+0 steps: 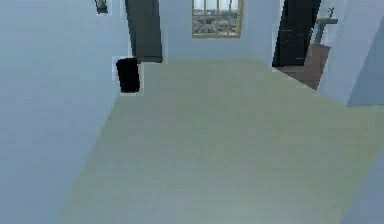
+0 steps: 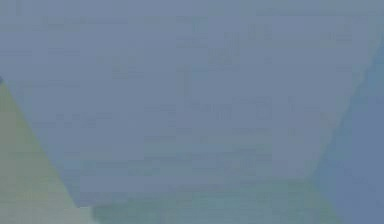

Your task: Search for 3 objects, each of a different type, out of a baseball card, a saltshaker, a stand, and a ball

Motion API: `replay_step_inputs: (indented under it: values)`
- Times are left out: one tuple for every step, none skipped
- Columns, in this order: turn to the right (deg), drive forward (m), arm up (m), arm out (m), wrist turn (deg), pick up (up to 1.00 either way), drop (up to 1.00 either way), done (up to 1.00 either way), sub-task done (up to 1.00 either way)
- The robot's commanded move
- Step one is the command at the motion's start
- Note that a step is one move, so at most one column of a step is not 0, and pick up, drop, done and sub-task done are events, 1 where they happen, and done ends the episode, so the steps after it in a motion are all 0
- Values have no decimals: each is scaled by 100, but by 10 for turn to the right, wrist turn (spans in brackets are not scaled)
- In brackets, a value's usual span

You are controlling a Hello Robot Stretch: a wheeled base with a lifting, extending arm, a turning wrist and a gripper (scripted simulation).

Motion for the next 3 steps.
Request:
replay_step_inputs:
  values:
    - [30,0,0,0,0,0,0,0,0]
    - [0,95,0,0,0,0,0,0,0]
    - [420,0,0,0,0,0,0,0,0]
